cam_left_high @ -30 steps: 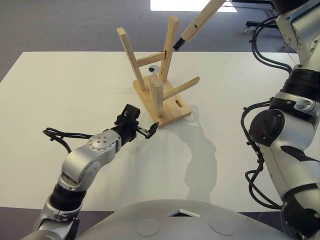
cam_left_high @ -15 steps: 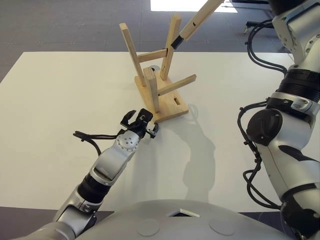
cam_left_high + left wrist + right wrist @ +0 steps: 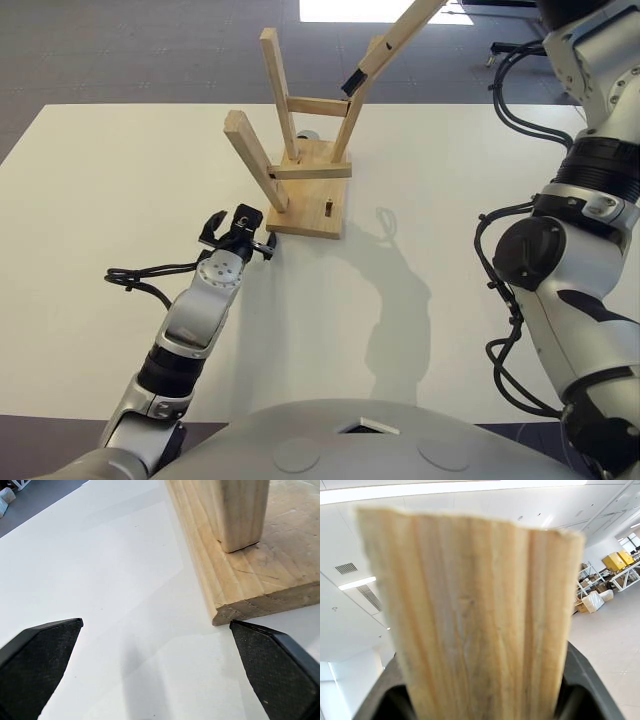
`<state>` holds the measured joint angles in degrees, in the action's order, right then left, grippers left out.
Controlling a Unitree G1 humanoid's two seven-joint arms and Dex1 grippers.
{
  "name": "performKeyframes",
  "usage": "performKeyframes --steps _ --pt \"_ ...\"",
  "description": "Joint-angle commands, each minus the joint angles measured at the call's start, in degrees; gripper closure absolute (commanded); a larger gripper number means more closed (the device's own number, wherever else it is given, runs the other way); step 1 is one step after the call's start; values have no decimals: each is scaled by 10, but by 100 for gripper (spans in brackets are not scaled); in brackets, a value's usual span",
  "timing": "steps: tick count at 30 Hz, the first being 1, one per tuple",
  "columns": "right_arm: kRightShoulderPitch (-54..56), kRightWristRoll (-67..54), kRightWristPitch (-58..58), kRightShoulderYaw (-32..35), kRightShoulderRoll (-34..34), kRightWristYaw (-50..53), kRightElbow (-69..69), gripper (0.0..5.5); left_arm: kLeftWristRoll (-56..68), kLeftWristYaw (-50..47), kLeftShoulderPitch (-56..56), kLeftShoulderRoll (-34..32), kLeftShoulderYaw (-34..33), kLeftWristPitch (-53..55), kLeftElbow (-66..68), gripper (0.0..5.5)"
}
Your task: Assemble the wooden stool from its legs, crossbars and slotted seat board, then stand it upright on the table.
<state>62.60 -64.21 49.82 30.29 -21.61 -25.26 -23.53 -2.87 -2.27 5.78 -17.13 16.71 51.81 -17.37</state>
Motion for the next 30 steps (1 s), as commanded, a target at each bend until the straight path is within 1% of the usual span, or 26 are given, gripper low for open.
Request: performKeyframes --steps 1,4,7,9,11,13,15,16,18,20,22,24,26,27,30 --pt "24 -4 -2 1 -1 -1 0 345 -8 12 -10 -5 -28 1 21 10" --pt "20 7 -9 -8 -2 -6 7 345 21 51 -21 -4 -51 -3 -5 10" --pt "2 26 -28 -21 -2 -15 32 345 35 85 -38 -45 -121 -14 7 10" --pt "-19 55 -55 -36 -2 -20 56 345 79 140 -49 -68 -178 -26 -11 10" --pt "-40 86 -81 -53 -7 -29 80 345 116 192 -55 -89 -208 -29 -42 10" --pt "-64 117 -106 -72 -21 -59 105 345 159 224 -48 -92 -243 -16 -62 10" --pt "-91 134 -115 -88 -45 -109 121 345 206 234 -27 -76 -293 0 -64 10" --pt "-106 139 -113 -95 -59 -138 125 345 214 232 -23 -74 -305 2 -58 10" --pt "-133 138 -91 -107 -88 -191 122 345 212 226 -32 -76 -306 -7 -44 10" --pt "-144 134 -72 -111 -106 -220 112 345 211 222 -51 -71 -306 -13 -41 10" --pt "-167 147 -76 -114 -112 -229 119 345 214 214 -62 -59 -314 -22 -34 10" --pt "-203 160 -86 -120 -103 -228 134 345 214 209 -65 -53 -320 -31 -19 10" --pt "-234 168 -77 -122 -83 -197 125 345 211 212 -66 -58 -317 -36 -6 10" --pt "-243 194 -82 -129 -77 -163 114 345 210 213 -66 -61 -315 -38 -2 10" --pt "-233 243 -26 -151 -76 -69 76 345 211 213 -67 -63 -315 -37 -1 10"
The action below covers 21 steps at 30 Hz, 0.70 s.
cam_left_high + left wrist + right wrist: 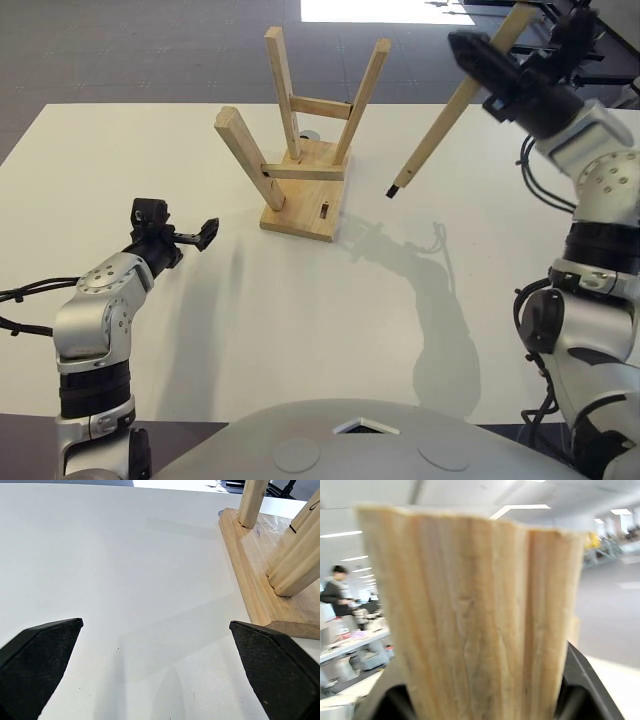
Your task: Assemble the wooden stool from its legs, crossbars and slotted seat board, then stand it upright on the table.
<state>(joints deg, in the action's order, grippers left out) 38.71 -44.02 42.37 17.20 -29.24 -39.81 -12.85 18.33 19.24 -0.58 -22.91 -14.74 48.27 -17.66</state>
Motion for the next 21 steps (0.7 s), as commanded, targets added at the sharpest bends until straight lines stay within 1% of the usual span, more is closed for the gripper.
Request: performKeyframes --steps 1,2,4,6,7,12,16,18,21 --pt "9 57 59 -36 -4 89 -22 345 0 -4 -5 -4 1 0 0 10" --pt "10 66 61 -46 -2 93 -12 345 -1 -4 -6 -2 3 0 -2 10" --pt "11 57 59 -42 17 95 10 345 -3 -6 -5 -1 11 1 -4 10" --pt "7 42 -13 -14 57 89 33 345 -4 -7 -4 -1 18 3 -7 10" --pt "5 48 -42 -13 65 83 43 345 -5 -7 -4 -1 21 4 -9 10" --pt "-4 75 -57 -32 74 115 92 345 -6 -10 -8 -3 30 4 -12 10" --pt "-43 58 -107 -21 120 102 108 345 -8 -14 -7 -1 36 0 -6 10" --pt "-55 -1 -81 -3 141 69 96 345 -12 -15 -8 0 43 -3 -1 10" --pt "-75 -33 -90 0 152 14 87 345 -16 -16 -5 0 50 -8 7 10"
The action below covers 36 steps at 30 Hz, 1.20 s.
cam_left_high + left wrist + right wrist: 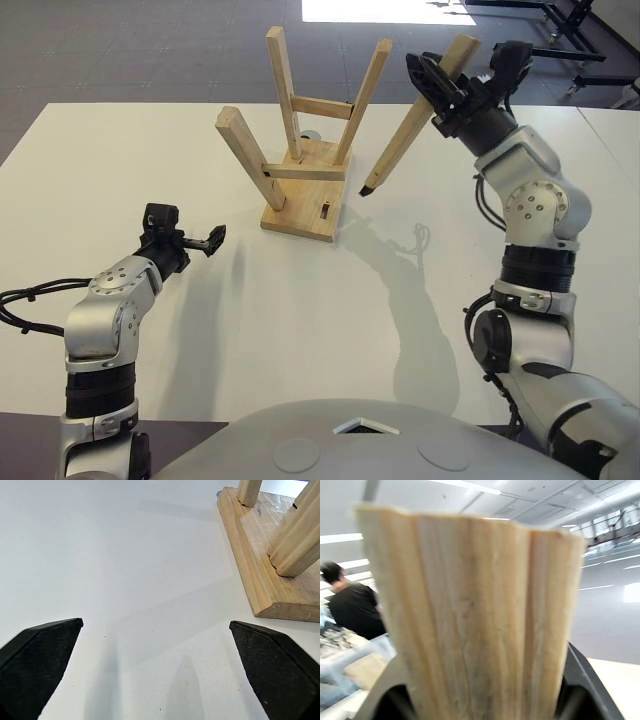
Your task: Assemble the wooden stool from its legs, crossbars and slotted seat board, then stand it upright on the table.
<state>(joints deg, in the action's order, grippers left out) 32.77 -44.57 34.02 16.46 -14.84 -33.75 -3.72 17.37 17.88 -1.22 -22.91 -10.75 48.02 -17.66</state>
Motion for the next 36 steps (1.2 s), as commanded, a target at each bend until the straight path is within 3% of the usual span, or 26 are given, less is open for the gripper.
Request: performKeyframes --steps 1,8,21,36 --pt "-23 -30 -17 6 9 -68 -9 345 -9 -3 0 1 13 -8 9 10" --pt "-42 8 -149 1 3 -204 -94 345 -21 1 -9 2 30 -33 33 10" --pt "-3 29 -364 1 73 -388 -259 345 -34 12 2 1 54 -69 81 10" --pt "32 46 -419 0 93 -437 -345 345 -40 12 4 6 63 -76 83 10"
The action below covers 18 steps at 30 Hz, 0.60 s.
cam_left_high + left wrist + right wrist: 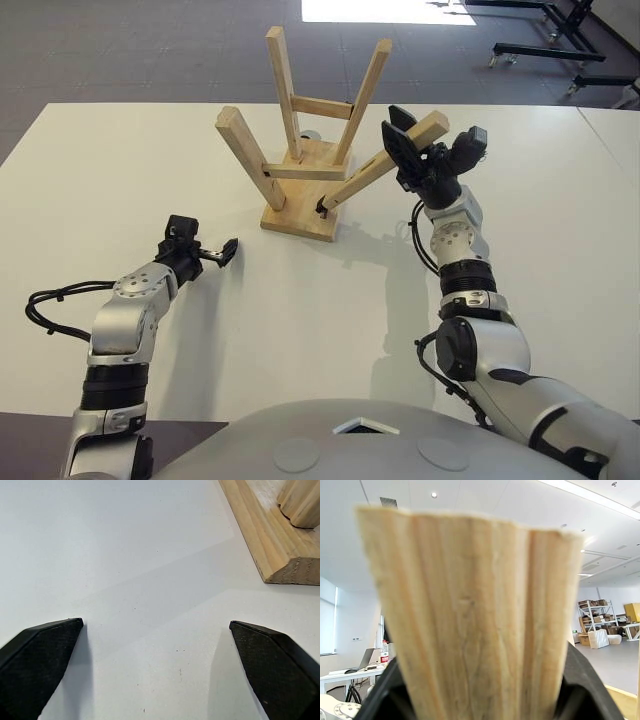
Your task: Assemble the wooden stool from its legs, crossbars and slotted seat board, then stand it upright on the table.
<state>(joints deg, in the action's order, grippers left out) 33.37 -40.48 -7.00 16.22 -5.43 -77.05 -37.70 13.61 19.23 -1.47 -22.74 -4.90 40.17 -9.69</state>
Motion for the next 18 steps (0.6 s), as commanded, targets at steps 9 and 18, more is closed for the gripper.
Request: performKeyframes --steps 9,18 --pt "29 18 -22 6 -21 -14 -30 345 6 -5 13 11 -6 18 -18 10" --pt "24 23 -28 9 -14 -22 -45 345 4 -5 11 12 -4 21 -22 10"
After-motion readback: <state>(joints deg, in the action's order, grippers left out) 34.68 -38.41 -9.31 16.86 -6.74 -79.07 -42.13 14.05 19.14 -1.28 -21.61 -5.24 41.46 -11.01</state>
